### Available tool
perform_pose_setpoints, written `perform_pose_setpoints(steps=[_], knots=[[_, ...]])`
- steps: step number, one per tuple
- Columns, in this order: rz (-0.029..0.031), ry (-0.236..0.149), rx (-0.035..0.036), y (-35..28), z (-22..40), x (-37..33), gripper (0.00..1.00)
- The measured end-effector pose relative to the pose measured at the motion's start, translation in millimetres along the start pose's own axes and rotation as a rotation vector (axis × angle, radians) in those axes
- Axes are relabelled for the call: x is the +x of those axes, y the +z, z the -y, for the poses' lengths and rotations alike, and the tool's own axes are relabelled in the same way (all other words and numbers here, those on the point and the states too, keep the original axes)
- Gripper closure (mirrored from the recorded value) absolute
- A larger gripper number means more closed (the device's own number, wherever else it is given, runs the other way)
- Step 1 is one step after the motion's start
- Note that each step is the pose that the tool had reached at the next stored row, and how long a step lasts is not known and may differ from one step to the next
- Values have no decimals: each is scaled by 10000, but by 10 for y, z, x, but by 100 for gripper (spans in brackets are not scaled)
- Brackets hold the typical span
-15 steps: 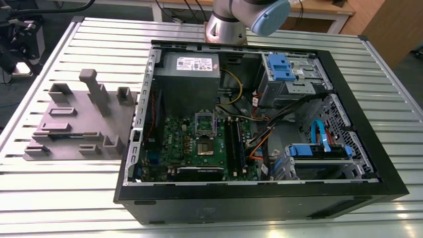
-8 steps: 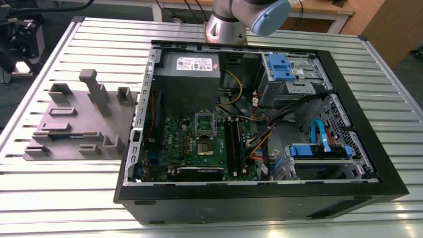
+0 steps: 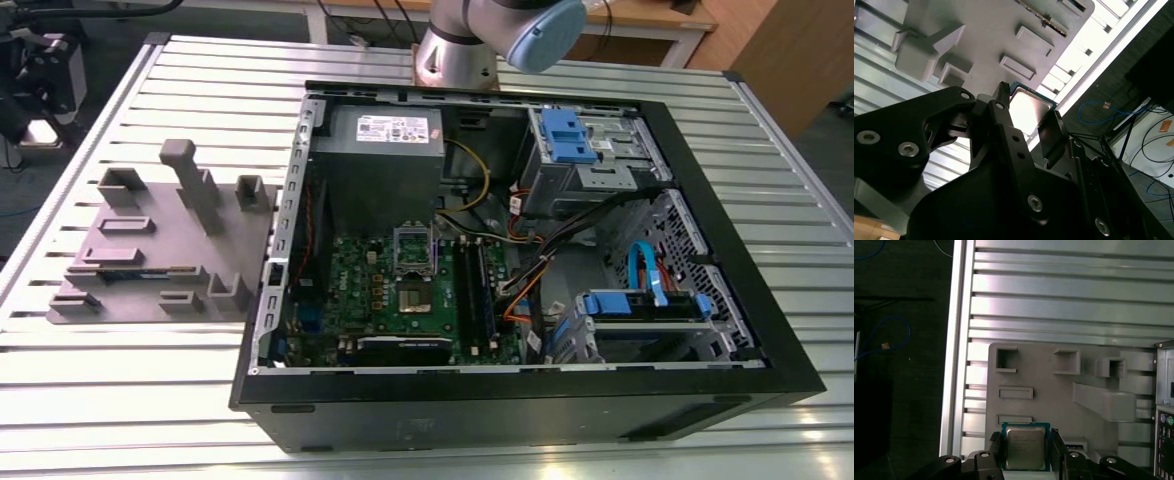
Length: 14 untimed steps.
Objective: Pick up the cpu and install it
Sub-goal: 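Pick up the cpu and move it towards the insertion slot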
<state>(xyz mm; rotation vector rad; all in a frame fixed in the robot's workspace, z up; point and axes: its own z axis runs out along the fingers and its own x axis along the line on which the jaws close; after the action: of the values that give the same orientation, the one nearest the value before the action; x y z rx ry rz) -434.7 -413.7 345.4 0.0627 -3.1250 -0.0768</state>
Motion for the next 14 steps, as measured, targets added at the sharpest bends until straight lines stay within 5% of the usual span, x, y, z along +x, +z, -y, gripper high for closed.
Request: perform_pose_setpoints(steps=[14], knots=[[-1,0,0,-189,-9,0,53]])
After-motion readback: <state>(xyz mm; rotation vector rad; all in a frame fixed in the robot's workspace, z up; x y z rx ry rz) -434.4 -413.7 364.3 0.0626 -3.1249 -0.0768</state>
